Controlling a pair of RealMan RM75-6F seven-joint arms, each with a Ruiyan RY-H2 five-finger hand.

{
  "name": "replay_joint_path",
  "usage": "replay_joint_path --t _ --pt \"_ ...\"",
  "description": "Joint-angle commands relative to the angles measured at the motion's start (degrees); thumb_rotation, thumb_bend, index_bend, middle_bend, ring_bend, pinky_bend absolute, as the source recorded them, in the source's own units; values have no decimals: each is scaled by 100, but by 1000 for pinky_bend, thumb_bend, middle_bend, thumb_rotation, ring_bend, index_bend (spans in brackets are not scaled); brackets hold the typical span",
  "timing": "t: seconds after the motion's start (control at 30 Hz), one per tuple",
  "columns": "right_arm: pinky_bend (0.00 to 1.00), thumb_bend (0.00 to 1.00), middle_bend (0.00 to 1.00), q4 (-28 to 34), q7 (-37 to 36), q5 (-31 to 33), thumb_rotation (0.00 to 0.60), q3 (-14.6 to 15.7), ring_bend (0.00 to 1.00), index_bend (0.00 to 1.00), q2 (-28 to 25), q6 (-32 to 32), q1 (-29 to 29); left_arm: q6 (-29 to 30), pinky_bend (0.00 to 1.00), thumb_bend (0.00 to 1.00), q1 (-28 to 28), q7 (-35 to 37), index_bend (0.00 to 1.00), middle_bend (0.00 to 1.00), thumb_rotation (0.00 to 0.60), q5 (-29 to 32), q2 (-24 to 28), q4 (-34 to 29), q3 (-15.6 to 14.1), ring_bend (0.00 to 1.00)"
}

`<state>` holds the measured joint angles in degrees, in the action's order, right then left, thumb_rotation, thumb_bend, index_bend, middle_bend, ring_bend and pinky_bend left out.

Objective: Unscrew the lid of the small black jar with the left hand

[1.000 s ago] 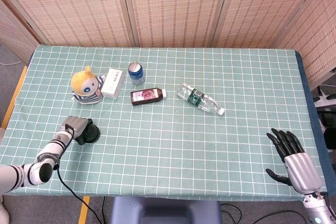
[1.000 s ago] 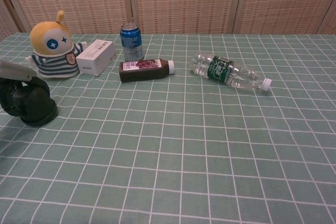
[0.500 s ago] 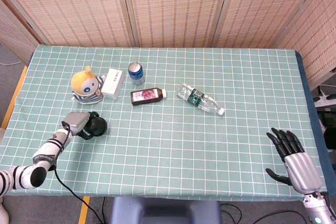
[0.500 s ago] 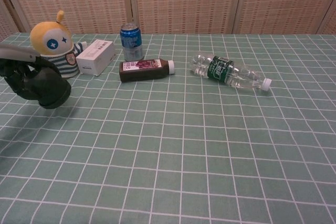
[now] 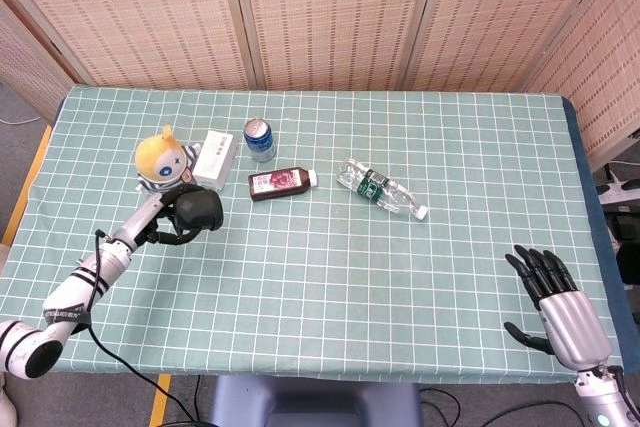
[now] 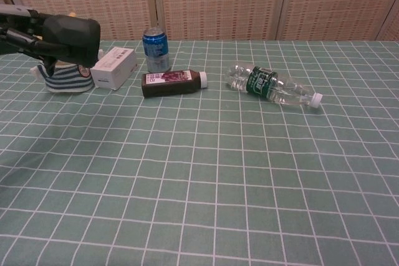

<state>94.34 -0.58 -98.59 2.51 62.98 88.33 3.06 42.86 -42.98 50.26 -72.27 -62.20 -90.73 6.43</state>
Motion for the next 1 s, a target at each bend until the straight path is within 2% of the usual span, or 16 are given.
replay_joint_path --t 0.03,0.1,0.17,0.27,0.33,0.43,0.53,0.57,0.63,0.73,0.77,0.87,1.0 --pt "0 86 0 -3 -9 3 600 -2 0 0 0 1 0 383 548 513 457 1580 897 887 600 -1514 66 446 151 634" --pt "0 86 0 -6 -25 5 600 2 0 0 -7 -9 3 279 551 513 374 1715 897 888 600 -1735 139 510 9 633" --pt "0 86 0 -11 -35 6 600 8 0 0 -11 -22 6 70 555 512 244 1185 897 888 600 -2013 211 690 -203 634" --pt "0 86 0 -14 -28 -5 600 4 0 0 -24 6 -2 -555 561 512 24 -277 898 888 600 -2148 330 795 -476 634" --pt "0 86 0 -19 -43 -8 600 4 0 0 -25 15 -5 -863 567 512 -38 -1092 900 889 600 -1953 344 733 -507 635" --pt "0 86 0 -12 -46 -21 600 12 0 0 -37 4 1 -1316 576 512 -115 -2721 904 893 600 -1405 334 757 -526 635" --pt "0 87 0 -16 -13 -23 600 6 0 0 -57 29 -11 -1353 587 517 -119 -4606 904 891 600 -725 240 979 -553 639" --pt "0 86 0 -8 -2 -27 600 2 0 0 -63 47 -17 -1193 589 519 -76 -5483 904 890 600 -286 161 1028 -574 640" --pt "0 86 0 7 -15 -31 600 3 0 0 -77 60 -23 -830 590 520 -13 -6687 904 889 600 560 32 967 -624 641" --pt "0 87 0 22 -18 -36 600 12 0 0 -103 49 -21 82 593 517 -80 -8562 904 889 600 2169 -159 563 -783 643" --pt "0 87 0 26 -6 -30 600 11 0 0 -106 43 -21 440 598 517 -110 -9040 904 890 600 2500 -226 453 -821 647" --pt "0 86 0 44 29 -15 600 5 0 0 -112 37 -24 1514 609 517 -199 -10372 903 892 600 3242 -434 99 -904 658" --pt "0 86 0 59 17 -28 600 10 0 0 -127 41 -25 2264 609 515 -305 -11272 904 892 600 3720 -566 -272 -899 658"
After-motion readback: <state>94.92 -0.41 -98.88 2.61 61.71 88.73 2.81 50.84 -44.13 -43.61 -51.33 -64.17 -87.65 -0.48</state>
